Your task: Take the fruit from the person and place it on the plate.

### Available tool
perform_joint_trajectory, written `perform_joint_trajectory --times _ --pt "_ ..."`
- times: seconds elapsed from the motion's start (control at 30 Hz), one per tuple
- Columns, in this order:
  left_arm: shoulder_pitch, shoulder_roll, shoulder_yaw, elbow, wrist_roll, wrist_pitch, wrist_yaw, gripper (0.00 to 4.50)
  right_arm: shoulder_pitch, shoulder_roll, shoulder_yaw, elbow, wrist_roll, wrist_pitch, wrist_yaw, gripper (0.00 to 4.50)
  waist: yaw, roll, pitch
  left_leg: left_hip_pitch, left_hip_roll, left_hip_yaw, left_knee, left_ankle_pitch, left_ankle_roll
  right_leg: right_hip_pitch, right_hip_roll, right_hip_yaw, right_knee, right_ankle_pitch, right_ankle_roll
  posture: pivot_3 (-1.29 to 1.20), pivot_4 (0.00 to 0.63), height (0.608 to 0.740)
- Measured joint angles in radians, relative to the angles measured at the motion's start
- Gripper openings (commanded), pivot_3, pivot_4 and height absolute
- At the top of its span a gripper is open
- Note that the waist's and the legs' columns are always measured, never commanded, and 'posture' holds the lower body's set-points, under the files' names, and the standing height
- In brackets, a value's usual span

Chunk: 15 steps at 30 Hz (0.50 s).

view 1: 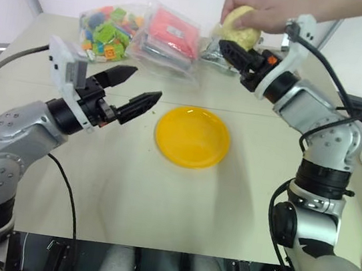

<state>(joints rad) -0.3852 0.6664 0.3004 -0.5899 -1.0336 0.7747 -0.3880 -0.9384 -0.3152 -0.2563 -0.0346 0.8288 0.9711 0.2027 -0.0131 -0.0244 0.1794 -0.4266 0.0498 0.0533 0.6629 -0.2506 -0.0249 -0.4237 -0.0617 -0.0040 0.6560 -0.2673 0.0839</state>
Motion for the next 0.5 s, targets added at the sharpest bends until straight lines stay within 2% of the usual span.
perform_joint_trajectory --times 0.3,0.5 --pt "-0.002 -0.002 -0.003 0.001 0.004 -0.002 0.012 4.5 -0.007 -0.02 0.032 -0.005 -0.036 -0.006 0.014 2.27 0.0 0.0 0.0 0.0 0.0 0.0 0.0 0.0 0.0 0.0 0.0 0.0 0.0 0.0 0.0 0.0 0.15 0.731" --pt "0.048 0.008 0.022 0.005 -0.003 0.003 0.024 4.5 0.192 -0.067 0.206 -0.047 -0.151 0.032 0.04 2.27 0.0 0.0 0.0 -0.001 0.0 0.0 0.0 0.0 0.0 -0.001 0.0 0.0 0.0 0.0 0.0 0.0 0.15 0.731"
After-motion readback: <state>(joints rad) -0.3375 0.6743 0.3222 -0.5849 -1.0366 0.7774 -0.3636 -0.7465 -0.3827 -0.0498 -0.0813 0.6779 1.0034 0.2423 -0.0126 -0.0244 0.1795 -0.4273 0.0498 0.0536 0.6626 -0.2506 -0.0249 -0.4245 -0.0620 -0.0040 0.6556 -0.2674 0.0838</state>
